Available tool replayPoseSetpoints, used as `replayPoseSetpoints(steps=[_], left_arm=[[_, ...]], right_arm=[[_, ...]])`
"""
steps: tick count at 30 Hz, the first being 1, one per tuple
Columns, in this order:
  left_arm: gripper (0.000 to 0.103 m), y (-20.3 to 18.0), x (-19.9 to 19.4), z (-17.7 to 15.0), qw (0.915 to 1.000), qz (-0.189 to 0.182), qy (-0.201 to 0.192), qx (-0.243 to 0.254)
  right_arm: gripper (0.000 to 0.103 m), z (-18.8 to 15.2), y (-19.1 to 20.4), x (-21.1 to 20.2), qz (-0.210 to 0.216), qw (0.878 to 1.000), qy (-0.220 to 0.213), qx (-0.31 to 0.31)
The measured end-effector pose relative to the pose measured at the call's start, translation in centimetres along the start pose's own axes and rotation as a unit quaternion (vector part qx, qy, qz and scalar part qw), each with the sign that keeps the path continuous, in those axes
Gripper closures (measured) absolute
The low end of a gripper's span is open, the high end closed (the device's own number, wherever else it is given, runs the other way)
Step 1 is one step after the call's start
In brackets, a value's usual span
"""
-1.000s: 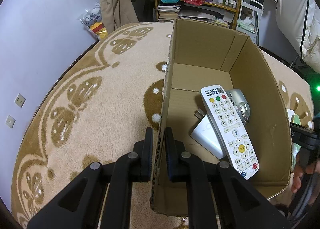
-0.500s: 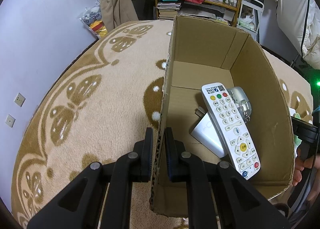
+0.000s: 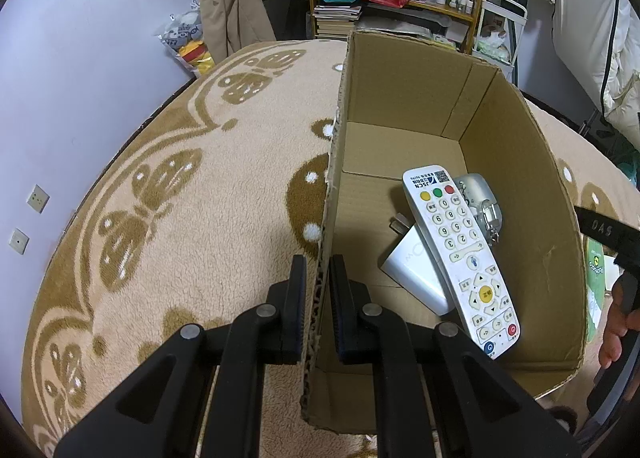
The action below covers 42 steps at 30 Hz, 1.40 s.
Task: Organize rigid objects
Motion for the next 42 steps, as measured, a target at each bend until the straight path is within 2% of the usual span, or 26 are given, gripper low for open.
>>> replayPoseSetpoints(steps=[3,4,6,8,11,18,22,24,25,26,28,32,42], left_arm=[[0.092,0.0,0.0,0.0,1.0,0.0,0.0,0.0],[0.092,0.0,0.0,0.0,1.0,0.0,0.0,0.0],[0.092,0.0,0.0,0.0,1.0,-0.001,0.0,-0.001],[0.092,0.0,0.0,0.0,1.0,-0.001,0.0,0.0],[0.092,-0.1,0.0,0.0,1.0,-0.001,0.001,0.0],[0.092,0.0,0.0,0.0,1.0,-0.002,0.001,-0.001],[0.092,-0.2,0.0,0.0,1.0,-0.002,0.001,-0.001],[0.092,-0.1,0.0,0.0,1.0,-0.003,0.001,-0.002],[0.092,-0.2,0.0,0.0,1.0,-0.003,0.002,-0.002],[0.092,-0.2,0.0,0.0,1.0,-0.003,0.002,-0.003],[0.092,-0.3,-0.1,0.0,1.0,-0.003,0.002,-0.002],[0.092,-0.2,0.0,0.0,1.0,-0.004,0.002,-0.003],[0.092,-0.2,0.0,0.1,1.0,-0.005,0.002,-0.003]], right_arm=[[0.102,0.4,-0.6,-0.2,-0.003,1.0,0.014,0.012],[0.098,0.5,-1.0,-0.1,-0.016,1.0,0.021,0.013],[0.087,0.5,-1.5,-0.2,-0.023,0.999,0.027,0.014],[0.064,0.6,-1.9,-0.3,-0.014,0.999,0.028,0.022],[0.053,0.7,-2.1,0.2,-0.004,0.999,0.034,0.025],[0.052,2.0,-1.9,2.0,-0.034,0.998,0.053,-0.032],[0.052,1.6,-1.9,4.1,-0.035,0.993,0.09,-0.068],[0.052,1.3,-1.9,4.6,-0.042,0.992,0.085,-0.083],[0.056,1.2,-1.9,4.7,-0.046,0.992,0.083,-0.082],[0.063,1.3,-2.2,4.7,-0.052,0.993,0.081,-0.074],[0.064,1.4,-2.4,4.5,-0.044,0.994,0.077,-0.062],[0.064,1.6,-2.1,3.7,-0.056,0.994,0.061,-0.072],[0.064,1.7,-0.2,1.2,-0.03,0.997,0.024,-0.068]])
Point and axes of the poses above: each gripper's, at about its wrist camera, not at the fingertips, and x roughly the way its jaws point, y to its left, z to its top, the point moved 5 cm from there along x, roughly the way its jaws point, and after that the axes turned 7 degrees about y, right-handed, at the moved point
